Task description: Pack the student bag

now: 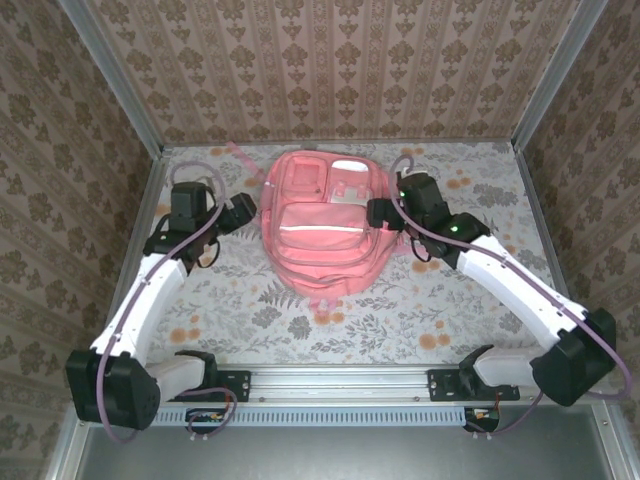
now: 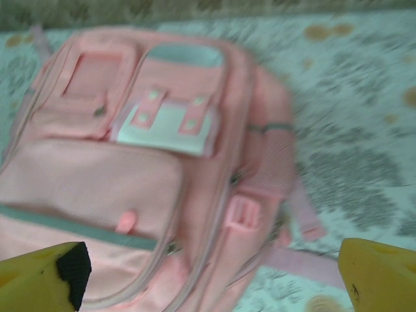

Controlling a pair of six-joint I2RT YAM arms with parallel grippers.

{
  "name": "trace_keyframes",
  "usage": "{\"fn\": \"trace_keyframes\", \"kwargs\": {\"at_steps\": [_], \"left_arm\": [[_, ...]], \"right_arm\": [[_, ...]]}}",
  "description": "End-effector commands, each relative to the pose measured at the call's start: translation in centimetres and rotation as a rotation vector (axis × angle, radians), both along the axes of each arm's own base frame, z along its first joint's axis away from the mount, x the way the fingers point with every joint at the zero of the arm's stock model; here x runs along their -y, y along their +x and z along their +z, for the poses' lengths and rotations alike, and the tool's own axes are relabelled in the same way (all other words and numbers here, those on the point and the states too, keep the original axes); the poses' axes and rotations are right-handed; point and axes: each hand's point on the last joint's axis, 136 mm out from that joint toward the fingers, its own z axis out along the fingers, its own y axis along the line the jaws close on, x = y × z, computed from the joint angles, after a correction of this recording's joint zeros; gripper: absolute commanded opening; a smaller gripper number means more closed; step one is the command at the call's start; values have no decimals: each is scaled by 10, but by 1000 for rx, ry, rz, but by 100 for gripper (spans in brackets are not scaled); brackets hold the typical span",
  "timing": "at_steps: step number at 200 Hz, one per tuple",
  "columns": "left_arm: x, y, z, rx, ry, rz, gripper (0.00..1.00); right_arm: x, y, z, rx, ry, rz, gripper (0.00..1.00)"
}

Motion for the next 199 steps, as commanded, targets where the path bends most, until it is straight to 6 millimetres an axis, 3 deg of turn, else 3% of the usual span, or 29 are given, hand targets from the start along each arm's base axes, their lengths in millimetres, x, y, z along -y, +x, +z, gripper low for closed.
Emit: {"fn": "trace_keyframes", "kwargs": {"at_steps": [1,25,38,61,89,117,133,169,199], "left_arm": [[-45,2,15,110,198,145,100],[-73,3,15,185,281,259,100],[-85,3,5,177,322,297,100],[-100,8,-19,176,427,325,100],[-115,7,-41,218,507,392,100],[-119,11,-63,224,594,351,100],[-116,16,-63,248,616,315,100],[-107,26,-73,312,656,215,100],[-90,33,-76,390,678,95,99]], "right_arm": [[61,3,23,115,-162,-231,99],[107,-2,35,220,-264,-415,100],[127,-5,30,256,-301,-482,100],[155,-10,5,294,-319,-550,99],[189,-18,-42,219,-252,-645,100],[187,-13,-77,224,-265,-571,99],[185,-10,-89,221,-278,-554,100],[175,5,-110,246,-309,-477,99],[162,21,-116,265,-290,-390,100]]}}
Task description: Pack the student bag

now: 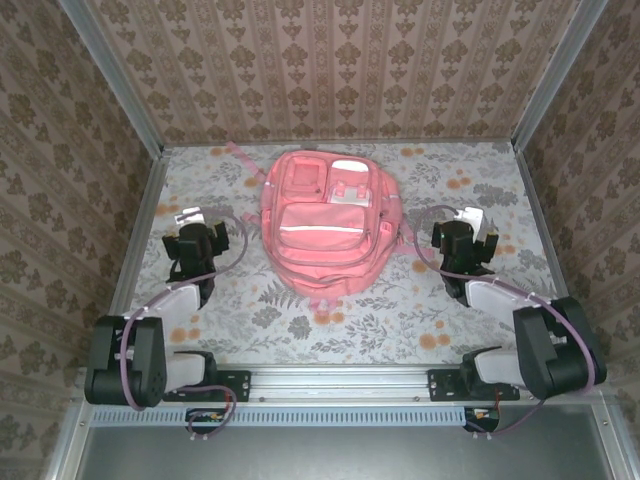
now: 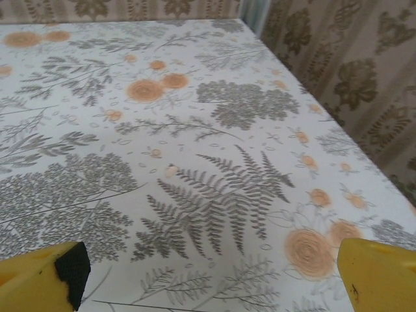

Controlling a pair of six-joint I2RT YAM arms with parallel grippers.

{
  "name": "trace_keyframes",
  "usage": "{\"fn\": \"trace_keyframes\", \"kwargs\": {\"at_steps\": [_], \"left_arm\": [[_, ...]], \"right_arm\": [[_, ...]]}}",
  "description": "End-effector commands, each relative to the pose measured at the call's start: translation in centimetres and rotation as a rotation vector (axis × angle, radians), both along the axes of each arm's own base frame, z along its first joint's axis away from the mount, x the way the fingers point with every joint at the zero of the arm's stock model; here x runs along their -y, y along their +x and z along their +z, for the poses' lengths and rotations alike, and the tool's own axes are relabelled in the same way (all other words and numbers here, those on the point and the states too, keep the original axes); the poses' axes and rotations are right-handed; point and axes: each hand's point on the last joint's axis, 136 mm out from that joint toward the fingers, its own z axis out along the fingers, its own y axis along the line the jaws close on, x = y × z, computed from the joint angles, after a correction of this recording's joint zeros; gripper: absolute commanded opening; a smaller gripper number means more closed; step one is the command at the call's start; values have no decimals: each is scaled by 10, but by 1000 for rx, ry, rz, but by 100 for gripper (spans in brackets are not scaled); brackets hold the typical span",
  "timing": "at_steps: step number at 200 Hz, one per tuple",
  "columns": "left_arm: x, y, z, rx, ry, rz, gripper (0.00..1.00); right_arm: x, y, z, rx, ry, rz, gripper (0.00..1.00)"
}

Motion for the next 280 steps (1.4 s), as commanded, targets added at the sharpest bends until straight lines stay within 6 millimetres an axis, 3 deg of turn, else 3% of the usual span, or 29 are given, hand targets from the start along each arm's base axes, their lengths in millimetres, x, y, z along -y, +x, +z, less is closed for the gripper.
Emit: {"fn": "trace_keyframes", "kwargs": {"at_steps": [1,36,43,92,118,170,280], "left_arm": [[16,12,16,99,63,-141,99],[21,15,1,120,28,-218,100],[21,16,-3,120,21,-223,100],[13,25,-27,97,-14,-196,100],[4,29,-29,69,-10,-140,100],[5,31,-29,53,14,-121,100],[10,32,-31,44,17,-154,100]], "right_arm": [[-15,21,18,104,10,96,100],[-23,28,22,164,6,191,100],[-23,28,12,147,7,195,100],[-11,31,4,159,62,172,99],[-14,33,2,150,64,190,100],[-23,30,-6,176,73,263,100],[-14,37,-12,144,94,219,100]]}}
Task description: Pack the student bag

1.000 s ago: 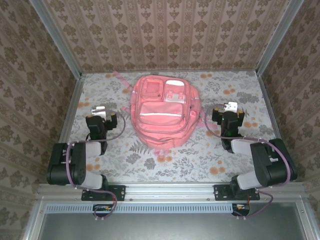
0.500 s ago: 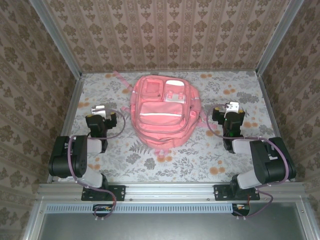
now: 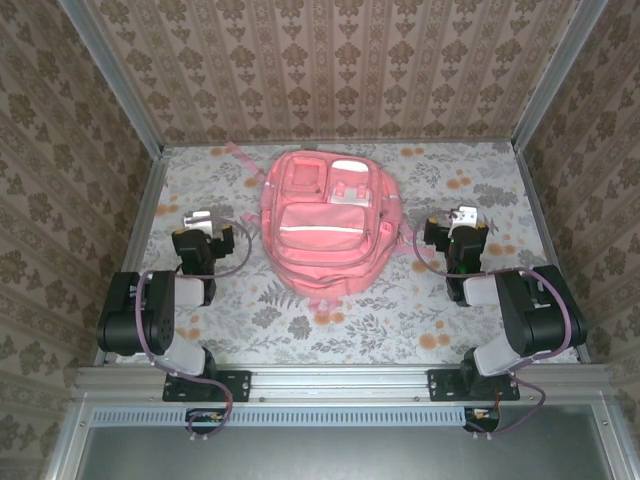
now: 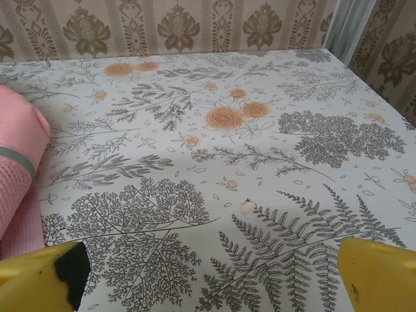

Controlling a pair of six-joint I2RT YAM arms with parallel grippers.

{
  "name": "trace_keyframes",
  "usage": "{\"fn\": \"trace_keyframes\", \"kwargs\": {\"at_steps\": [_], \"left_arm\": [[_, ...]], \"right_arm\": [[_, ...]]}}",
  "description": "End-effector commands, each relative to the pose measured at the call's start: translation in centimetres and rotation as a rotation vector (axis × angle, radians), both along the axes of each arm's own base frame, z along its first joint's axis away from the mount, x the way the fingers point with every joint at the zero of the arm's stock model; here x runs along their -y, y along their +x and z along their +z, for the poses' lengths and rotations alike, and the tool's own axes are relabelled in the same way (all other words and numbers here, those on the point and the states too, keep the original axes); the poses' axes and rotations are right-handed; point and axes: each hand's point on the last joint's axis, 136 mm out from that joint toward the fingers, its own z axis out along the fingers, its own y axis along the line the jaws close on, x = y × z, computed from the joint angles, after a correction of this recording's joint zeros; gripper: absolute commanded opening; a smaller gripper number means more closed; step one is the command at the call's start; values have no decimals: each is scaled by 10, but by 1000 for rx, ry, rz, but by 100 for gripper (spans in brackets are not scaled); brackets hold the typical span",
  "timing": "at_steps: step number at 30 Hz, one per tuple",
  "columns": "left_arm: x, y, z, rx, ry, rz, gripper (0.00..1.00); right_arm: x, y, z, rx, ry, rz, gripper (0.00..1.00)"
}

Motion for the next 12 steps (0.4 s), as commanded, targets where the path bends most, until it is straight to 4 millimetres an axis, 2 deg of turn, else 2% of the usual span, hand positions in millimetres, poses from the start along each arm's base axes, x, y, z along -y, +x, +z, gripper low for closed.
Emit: {"fn": "trace_keyframes", "kwargs": {"at_steps": [1,12], "left_arm": [[3,7,6,12,2,-11,100],[2,7,6,11,0,-9,100]], "right_arm": [[-1,5,2,5,16,5,100],[-2,3,4,19,16,10,100]]}}
